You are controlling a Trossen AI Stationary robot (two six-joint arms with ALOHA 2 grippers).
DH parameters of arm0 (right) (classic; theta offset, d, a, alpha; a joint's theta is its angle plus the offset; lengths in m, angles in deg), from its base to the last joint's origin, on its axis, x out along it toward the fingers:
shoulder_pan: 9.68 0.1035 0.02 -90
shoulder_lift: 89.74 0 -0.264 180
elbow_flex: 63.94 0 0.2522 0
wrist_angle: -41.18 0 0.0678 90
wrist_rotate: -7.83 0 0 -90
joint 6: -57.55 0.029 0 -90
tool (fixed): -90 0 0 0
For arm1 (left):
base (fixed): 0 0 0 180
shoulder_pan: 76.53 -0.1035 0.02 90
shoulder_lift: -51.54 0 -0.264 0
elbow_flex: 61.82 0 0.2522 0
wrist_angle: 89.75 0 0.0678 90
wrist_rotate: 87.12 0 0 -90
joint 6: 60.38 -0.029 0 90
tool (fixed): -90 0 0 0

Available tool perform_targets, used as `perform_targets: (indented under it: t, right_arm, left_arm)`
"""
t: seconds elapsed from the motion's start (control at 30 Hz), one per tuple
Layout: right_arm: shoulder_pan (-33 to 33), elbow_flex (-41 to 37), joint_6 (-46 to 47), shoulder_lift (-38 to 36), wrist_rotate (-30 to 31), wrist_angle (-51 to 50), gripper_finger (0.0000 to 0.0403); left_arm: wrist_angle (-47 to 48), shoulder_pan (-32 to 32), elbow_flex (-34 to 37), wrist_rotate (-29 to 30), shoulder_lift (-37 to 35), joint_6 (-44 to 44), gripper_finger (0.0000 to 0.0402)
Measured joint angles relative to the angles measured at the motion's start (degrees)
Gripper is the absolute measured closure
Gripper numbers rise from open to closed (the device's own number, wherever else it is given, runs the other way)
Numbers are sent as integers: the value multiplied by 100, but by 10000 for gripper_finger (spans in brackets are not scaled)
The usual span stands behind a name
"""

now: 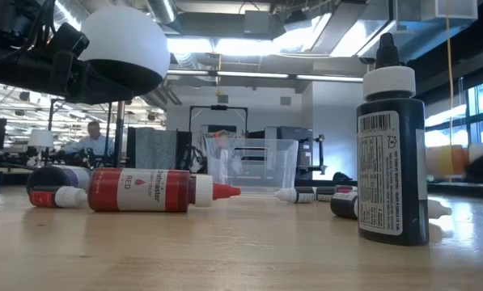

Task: Pick & Place food coloring
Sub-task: Put the large yellow food coloring bottle in the transparent bin

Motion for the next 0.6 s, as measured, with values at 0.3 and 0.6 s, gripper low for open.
perform_targets:
  t: [0.3,0.6]
  right_arm:
    - [-196,1425,-142,-375,-107,-1980,271]
    - [-1506,2320,-3131,-1386,-370,-1898,271]
  left_arm:
    - [0,1,-1,0,-2,0,208]
    - [0,0,-1,-2,-2,0,208]
